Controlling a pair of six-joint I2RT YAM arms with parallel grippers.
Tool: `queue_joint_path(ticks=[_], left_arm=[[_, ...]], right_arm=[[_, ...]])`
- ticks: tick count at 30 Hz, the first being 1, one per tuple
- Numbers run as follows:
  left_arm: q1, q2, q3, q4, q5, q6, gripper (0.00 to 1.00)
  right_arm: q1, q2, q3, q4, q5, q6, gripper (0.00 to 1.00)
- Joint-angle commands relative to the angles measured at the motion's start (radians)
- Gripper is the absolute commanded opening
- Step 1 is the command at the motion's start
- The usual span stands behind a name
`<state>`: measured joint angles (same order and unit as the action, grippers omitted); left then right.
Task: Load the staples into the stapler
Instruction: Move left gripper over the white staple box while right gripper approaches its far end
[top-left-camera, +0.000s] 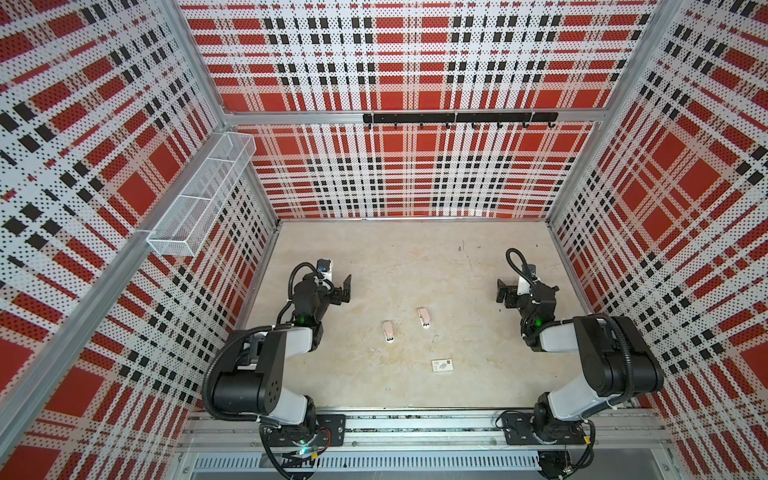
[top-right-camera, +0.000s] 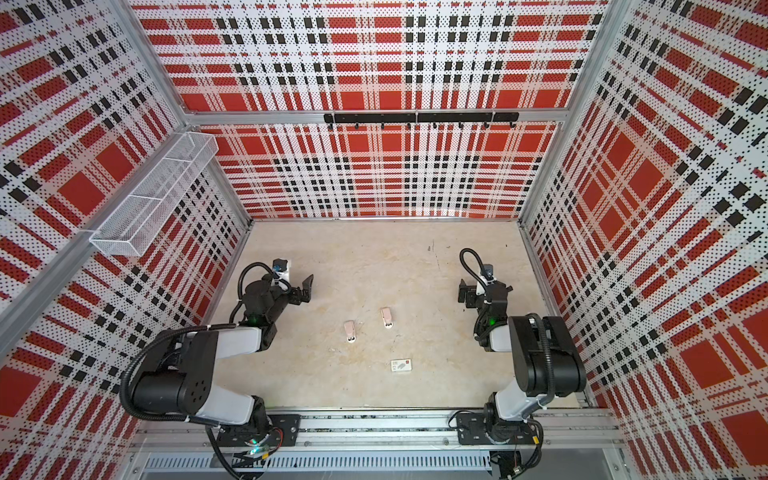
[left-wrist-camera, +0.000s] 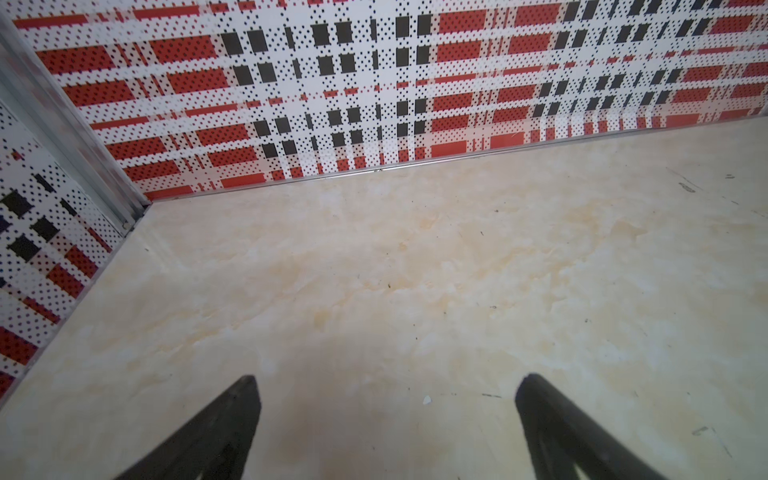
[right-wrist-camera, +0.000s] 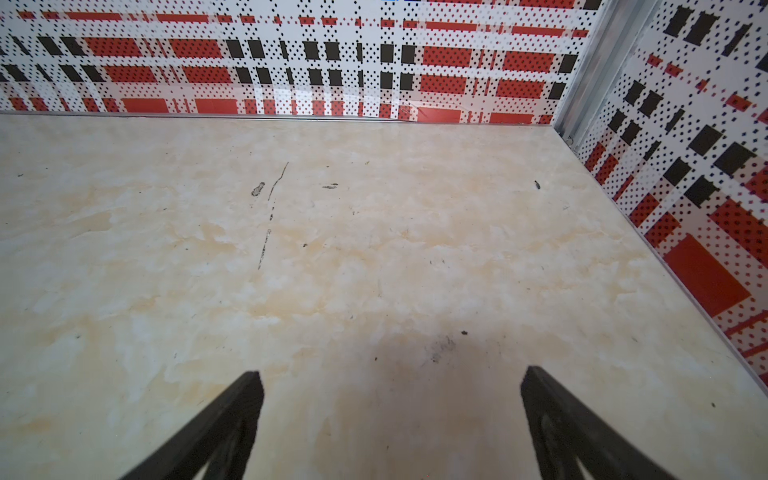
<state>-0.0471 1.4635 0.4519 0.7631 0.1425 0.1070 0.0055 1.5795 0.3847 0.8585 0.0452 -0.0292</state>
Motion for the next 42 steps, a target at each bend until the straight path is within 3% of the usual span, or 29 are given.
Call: queue_joint_path(ticks=[1,5,9,14,17,20,25,30,36,38,42], left_arm=[[-0.026,-0.08,0.092,-0.27,0.03,0.054,0.99],[-0.075,-0.149,0.229,-0.591,0.042,0.126,0.99],[-0.126,-0.204,0.337,-0.893,0.099,0.212,0.99],[-0.246,-0.277,0.415,-1.186,0.118,0.34,0.99],[-0.365,-0.306,0.436,-1.275,0.12,0.401,0.99],[-0.459,-0.252,0.5,-1.379,0.145,0.451,0.99],[-0.615,-0.134,0.587,-1.461,0.133,0.455,0.99],[-0.774,-0.018,0.616,-1.438,0.098,0.457,0.99],[-0.874,0.079,0.588,-1.332,0.093,0.399,1.0],[-0.895,0.093,0.565,-1.284,0.079,0.387,0.99],[-0.919,0.143,0.554,-1.24,0.09,0.381,0.96]], right_arm=[[0.004,-0.097,0.057,-0.098,0.071,0.018,1.0],[0.002,-0.182,0.192,-0.472,0.094,0.14,1.0],[0.002,-0.232,0.336,-0.853,-0.002,0.218,1.0],[0.003,-0.333,0.374,-1.055,-0.169,0.29,1.0],[0.002,-0.374,0.361,-1.12,-0.271,0.352,1.0],[0.002,-0.383,0.34,-1.147,-0.388,0.415,1.0],[0.002,-0.41,0.292,-1.154,-0.587,0.469,0.9],[0.003,-0.468,0.191,-1.153,-0.69,0.546,0.83],[0.007,-0.57,0.067,-1.172,-0.758,0.6,0.75],[0.008,-0.595,0.033,-1.166,-0.783,0.612,0.67],[0.017,-0.604,-0.039,-1.115,-0.862,0.655,0.65]])
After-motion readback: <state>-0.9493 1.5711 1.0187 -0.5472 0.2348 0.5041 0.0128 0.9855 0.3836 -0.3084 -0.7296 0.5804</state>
